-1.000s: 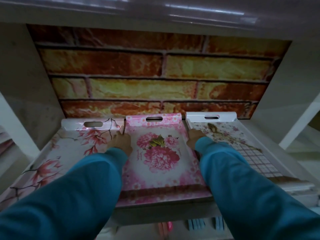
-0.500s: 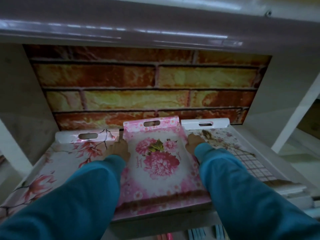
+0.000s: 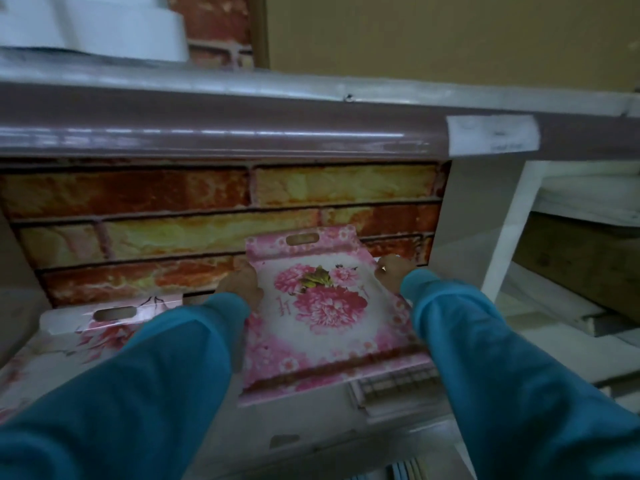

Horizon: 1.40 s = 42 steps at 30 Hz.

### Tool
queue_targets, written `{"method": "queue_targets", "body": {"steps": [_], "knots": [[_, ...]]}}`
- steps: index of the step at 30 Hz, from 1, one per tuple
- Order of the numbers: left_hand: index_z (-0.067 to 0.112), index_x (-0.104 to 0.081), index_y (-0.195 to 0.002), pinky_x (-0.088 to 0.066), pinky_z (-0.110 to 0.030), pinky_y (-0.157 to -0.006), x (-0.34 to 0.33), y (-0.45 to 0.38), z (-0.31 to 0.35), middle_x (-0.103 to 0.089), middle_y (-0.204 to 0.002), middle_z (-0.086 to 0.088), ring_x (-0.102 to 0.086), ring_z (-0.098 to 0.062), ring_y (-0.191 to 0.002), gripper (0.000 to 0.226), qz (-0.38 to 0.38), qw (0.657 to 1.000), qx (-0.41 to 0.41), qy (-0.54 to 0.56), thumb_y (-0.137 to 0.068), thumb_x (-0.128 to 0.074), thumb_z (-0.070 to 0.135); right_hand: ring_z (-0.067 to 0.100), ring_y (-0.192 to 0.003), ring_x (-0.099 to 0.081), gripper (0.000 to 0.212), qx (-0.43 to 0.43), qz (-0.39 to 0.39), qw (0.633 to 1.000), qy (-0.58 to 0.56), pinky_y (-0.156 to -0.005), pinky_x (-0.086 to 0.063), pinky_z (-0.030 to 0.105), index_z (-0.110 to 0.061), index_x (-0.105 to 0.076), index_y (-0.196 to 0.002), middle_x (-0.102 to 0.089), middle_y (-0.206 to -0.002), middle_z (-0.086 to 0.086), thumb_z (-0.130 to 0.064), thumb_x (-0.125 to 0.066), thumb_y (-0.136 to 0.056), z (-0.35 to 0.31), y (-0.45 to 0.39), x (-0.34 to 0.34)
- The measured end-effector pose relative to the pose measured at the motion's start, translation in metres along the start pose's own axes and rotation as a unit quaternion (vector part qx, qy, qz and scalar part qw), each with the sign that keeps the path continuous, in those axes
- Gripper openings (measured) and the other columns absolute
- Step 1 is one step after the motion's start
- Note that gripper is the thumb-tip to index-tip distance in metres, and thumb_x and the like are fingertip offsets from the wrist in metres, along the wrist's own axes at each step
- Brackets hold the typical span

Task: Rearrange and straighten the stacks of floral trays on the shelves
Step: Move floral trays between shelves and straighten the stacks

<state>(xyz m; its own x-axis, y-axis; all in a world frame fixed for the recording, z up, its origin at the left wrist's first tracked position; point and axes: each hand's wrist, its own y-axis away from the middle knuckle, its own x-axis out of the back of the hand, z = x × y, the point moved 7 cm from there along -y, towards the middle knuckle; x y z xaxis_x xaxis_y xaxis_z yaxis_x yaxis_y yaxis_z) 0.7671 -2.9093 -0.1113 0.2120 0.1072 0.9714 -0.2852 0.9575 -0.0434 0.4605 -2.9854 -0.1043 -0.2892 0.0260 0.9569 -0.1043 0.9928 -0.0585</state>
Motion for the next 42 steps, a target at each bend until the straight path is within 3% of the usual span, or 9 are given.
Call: {"method": "queue_targets", "body": {"steps": [4,8,13,19,25,30,42], "knots": [[-0.002,-0.013,-0.151,-0.045,-0.038,-0.097,-0.014,0.001,0.053,-0.049,-0.139,-0.026,-0.052,-0.039,-0.125,0.071,-0.005,1.0,-0.007,0.019,-0.092,-0.048,0.015,0.036,-0.116,-0.058,0.037,-0.005,-0.007,1.0,0.014,-0.098,-0.047,0.036,-0.002,-0.057,-0.122,-0.059,-0.128,0.022,-0.023,-0.042,-0.095,0.053,-0.002,0.011],[-0.004,-0.022,-0.146,-0.047,-0.036,-0.094,-0.04,0.003,0.094,-0.051,-0.137,-0.026,-0.054,-0.039,-0.123,0.065,-0.024,0.998,0.0,0.052,-0.089,-0.049,0.011,0.037,-0.113,-0.06,0.036,0.005,-0.023,1.0,0.015,-0.099,-0.047,0.04,-0.004,-0.06,-0.118,-0.061,-0.126,0.023,-0.023,-0.047,-0.092,0.1,-0.012,0.009],[0.002,-0.004,-0.152,-0.046,-0.04,-0.094,-0.074,0.006,0.123,-0.057,-0.128,-0.028,-0.056,-0.042,-0.118,0.075,-0.011,0.997,0.023,0.078,-0.089,-0.044,0.008,0.035,-0.105,-0.062,0.031,0.004,-0.024,1.0,0.002,-0.09,-0.047,0.033,-0.002,-0.065,-0.107,-0.065,-0.116,0.021,-0.025,-0.05,-0.091,0.142,-0.021,-0.002],[0.0,-0.021,-0.145,-0.042,-0.044,-0.1,-0.099,0.011,0.139,-0.052,-0.132,-0.029,-0.052,-0.045,-0.121,0.057,-0.004,0.998,0.046,0.049,-0.093,-0.042,0.009,0.036,-0.104,-0.061,0.035,0.018,-0.04,0.999,-0.007,-0.087,-0.048,0.034,-0.001,-0.06,-0.11,-0.064,-0.115,0.022,-0.028,-0.047,-0.094,0.168,-0.03,-0.025],[0.001,-0.036,-0.128,-0.044,-0.045,-0.095,-0.113,0.012,0.142,-0.054,-0.126,-0.027,-0.054,-0.046,-0.116,0.039,0.012,0.997,0.06,0.045,-0.09,-0.042,0.007,0.037,-0.107,-0.059,0.037,0.027,-0.058,0.998,-0.007,-0.09,-0.048,0.035,-0.002,-0.058,-0.113,-0.062,-0.119,0.022,-0.03,-0.045,-0.093,0.179,-0.035,-0.041],[0.004,-0.04,-0.129,-0.045,-0.044,-0.095,-0.121,0.008,0.139,-0.051,-0.128,-0.024,-0.054,-0.046,-0.116,0.04,0.01,0.998,0.064,0.012,-0.091,-0.045,0.011,0.036,-0.109,-0.06,0.037,0.034,-0.071,0.997,-0.014,-0.088,-0.046,0.032,-0.002,-0.057,-0.115,-0.062,-0.121,0.021,-0.03,-0.046,-0.093,0.179,-0.039,-0.051],[0.021,-0.053,-0.125,-0.049,-0.04,-0.091,-0.095,0.006,0.091,-0.062,-0.124,-0.013,-0.061,-0.035,-0.11,0.041,0.012,0.999,0.022,-0.03,-0.092,-0.044,0.043,0.03,-0.115,-0.059,0.044,0.051,-0.144,0.986,0.066,-0.092,-0.045,0.029,-0.011,-0.057,-0.125,-0.06,-0.128,0.012,-0.039,-0.056,-0.09,0.159,-0.041,-0.024]]}}
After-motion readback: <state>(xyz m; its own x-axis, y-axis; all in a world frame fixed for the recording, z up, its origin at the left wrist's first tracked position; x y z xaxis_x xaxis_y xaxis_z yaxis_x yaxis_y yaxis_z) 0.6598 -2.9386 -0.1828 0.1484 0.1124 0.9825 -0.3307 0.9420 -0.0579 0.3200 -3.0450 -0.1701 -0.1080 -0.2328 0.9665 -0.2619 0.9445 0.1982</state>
